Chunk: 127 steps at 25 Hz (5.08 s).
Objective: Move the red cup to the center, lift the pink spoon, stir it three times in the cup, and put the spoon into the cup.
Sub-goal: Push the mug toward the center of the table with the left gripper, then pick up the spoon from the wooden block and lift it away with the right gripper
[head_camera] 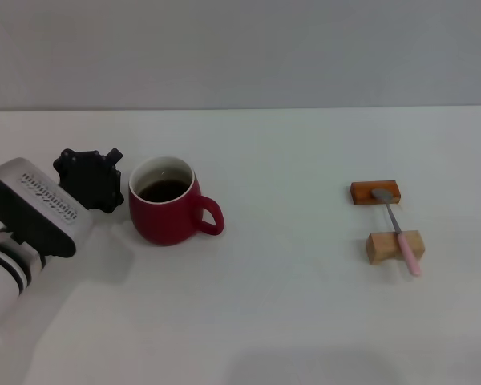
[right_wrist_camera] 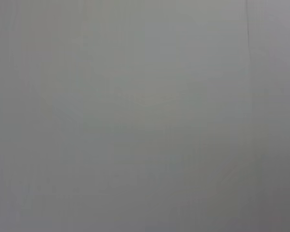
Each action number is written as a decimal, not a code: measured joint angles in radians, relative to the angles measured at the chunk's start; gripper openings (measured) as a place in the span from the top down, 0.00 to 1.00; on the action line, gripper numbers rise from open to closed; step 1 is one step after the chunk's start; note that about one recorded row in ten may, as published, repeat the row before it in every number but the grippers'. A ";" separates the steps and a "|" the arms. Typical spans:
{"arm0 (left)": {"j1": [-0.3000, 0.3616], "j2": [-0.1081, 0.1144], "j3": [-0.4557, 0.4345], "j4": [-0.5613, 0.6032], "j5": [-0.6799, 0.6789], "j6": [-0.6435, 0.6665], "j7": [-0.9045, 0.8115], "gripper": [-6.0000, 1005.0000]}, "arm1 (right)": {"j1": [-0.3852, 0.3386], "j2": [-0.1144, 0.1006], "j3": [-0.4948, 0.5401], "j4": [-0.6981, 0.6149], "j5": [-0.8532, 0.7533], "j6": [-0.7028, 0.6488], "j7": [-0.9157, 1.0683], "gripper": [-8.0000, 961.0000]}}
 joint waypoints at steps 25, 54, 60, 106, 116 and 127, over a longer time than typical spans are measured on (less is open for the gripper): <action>-0.005 -0.009 0.086 -0.032 0.008 -0.030 0.052 0.92 | 0.021 0.000 -0.001 0.000 0.000 0.009 0.000 0.40; 0.067 -0.005 -0.155 -0.089 -0.018 -0.003 0.039 0.90 | 0.012 0.007 -0.009 -0.004 -0.003 0.005 0.000 0.40; 0.079 -0.003 -0.428 -0.087 -0.018 0.002 -0.025 0.90 | 0.012 0.010 -0.009 -0.006 -0.006 0.004 0.000 0.40; 0.080 0.006 -0.718 -0.099 -0.016 -0.004 -0.355 0.17 | -0.513 -0.011 -0.460 0.943 -0.034 0.269 -0.487 0.40; 0.086 0.008 -0.722 -0.099 -0.017 -0.002 -0.353 0.17 | -0.566 -0.057 -0.589 1.043 -0.029 0.335 -0.531 0.40; 0.097 0.004 -0.723 -0.094 -0.016 0.014 -0.353 0.17 | -0.558 -0.069 -0.616 1.045 -0.022 0.453 -0.531 0.40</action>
